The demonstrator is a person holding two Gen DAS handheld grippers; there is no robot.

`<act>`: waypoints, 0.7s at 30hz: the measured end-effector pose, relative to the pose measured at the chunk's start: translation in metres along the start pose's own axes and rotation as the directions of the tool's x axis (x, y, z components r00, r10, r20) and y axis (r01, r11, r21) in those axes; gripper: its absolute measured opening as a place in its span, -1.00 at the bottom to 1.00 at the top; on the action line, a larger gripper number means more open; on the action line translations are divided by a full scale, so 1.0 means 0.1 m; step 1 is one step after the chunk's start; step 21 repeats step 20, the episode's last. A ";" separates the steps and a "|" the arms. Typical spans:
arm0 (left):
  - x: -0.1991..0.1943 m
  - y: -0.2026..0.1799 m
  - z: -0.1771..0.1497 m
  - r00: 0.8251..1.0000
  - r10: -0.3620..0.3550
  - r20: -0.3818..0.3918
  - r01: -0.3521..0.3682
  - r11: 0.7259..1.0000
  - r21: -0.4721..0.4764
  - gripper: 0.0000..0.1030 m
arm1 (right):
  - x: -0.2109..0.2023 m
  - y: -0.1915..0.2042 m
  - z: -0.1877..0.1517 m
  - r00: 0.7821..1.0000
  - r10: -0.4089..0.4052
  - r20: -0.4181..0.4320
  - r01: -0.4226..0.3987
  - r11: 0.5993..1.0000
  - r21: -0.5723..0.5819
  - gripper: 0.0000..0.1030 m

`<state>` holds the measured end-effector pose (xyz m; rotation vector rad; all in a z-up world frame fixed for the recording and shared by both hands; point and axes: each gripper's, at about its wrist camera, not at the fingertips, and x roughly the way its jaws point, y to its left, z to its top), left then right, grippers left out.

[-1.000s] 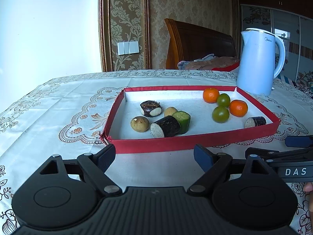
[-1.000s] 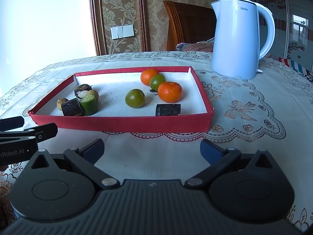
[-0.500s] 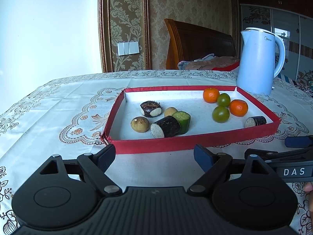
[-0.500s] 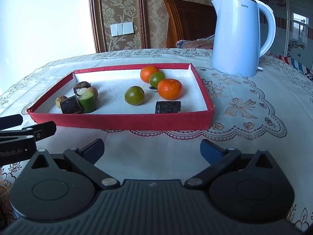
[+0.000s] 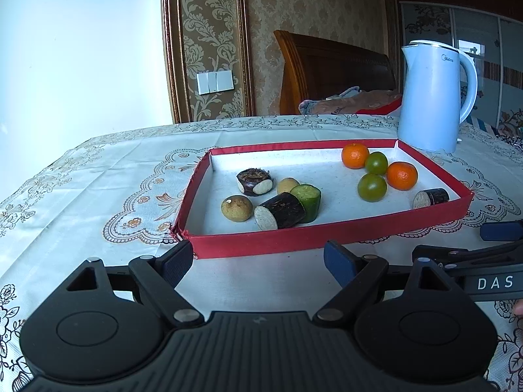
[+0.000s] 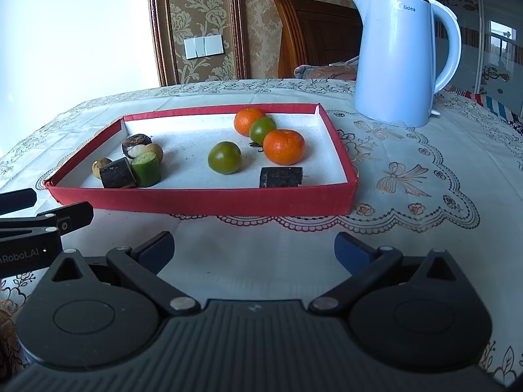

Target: Organize fruits

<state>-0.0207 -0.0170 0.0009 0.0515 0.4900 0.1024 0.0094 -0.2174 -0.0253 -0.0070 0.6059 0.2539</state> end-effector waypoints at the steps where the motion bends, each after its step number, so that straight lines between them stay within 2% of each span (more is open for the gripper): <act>1: -0.01 0.00 0.00 1.000 0.004 0.006 -0.004 1.000 0.004 0.69 | 0.00 0.00 0.00 1.000 0.000 -0.001 0.000 1.000 0.000 1.00; 13: -0.03 -0.02 0.01 0.999 0.036 0.024 -0.037 0.999 0.025 0.69 | 0.01 0.00 0.00 1.000 -0.001 -0.003 0.001 1.000 0.001 1.00; 21: -0.03 -0.01 0.00 0.999 0.030 0.017 -0.030 0.999 0.023 0.70 | 0.01 0.00 0.00 1.000 -0.011 -0.006 0.011 1.000 -0.001 1.00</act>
